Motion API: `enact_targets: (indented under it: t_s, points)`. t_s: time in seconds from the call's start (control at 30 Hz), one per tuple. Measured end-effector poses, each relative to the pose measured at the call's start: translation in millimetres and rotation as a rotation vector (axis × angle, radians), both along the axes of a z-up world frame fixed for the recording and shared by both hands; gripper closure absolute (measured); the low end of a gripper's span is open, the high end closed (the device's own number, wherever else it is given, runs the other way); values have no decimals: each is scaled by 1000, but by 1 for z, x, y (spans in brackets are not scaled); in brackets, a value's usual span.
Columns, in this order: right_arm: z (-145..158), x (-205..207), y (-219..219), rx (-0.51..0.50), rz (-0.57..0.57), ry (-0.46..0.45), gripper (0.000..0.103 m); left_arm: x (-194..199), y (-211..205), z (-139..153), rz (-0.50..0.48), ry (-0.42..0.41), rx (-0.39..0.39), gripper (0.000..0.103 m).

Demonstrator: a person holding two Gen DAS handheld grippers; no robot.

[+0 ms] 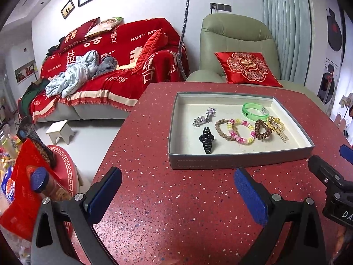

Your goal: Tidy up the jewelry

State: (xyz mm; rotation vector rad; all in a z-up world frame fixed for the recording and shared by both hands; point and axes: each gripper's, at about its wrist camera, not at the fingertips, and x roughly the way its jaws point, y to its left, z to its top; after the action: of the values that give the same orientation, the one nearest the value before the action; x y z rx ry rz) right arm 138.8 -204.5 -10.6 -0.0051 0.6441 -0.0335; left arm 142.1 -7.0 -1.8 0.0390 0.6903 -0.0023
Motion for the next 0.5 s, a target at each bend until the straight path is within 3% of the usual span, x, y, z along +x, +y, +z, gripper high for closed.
enact_targets:
  t_s: [0.5]
  points:
    - [5,7,-8,15,-25,-5,0,5,-8,1,-14,-13,3,0]
